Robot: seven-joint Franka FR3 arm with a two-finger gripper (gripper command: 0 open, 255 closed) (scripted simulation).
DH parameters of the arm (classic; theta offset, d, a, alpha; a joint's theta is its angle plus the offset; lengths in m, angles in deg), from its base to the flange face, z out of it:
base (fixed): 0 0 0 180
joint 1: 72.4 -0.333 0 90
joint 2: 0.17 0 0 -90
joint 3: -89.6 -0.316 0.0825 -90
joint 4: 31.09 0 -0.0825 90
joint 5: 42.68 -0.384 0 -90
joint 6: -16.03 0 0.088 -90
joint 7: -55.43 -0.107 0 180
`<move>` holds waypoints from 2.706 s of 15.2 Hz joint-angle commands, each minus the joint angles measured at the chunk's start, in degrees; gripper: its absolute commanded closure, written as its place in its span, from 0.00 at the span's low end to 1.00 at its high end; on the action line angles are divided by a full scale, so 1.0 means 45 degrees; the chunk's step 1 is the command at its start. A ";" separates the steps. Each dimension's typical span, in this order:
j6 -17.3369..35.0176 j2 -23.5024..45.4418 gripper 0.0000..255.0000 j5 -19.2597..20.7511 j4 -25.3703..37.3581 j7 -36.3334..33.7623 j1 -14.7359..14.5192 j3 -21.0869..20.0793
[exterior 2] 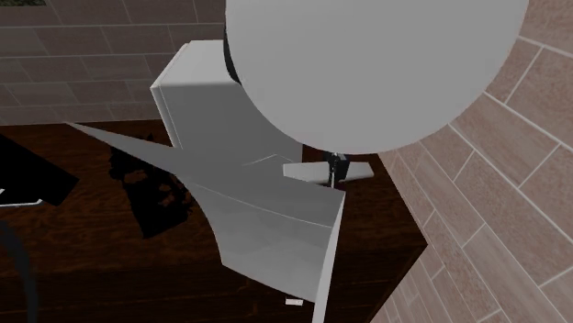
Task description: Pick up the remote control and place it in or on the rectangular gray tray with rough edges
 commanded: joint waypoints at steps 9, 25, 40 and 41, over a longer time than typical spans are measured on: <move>-0.0744 -0.0395 1.00 0.0074 0.0350 -0.1447 -0.0834 -0.0592; -0.1292 0.1068 1.00 0.0622 0.2325 -0.6072 -0.3732 -0.2216; -0.3680 0.5530 1.00 0.1846 0.9050 -0.9816 -0.7144 -0.2987; -0.4003 0.6024 1.00 0.1953 0.9863 -1.0008 -0.7430 -0.3004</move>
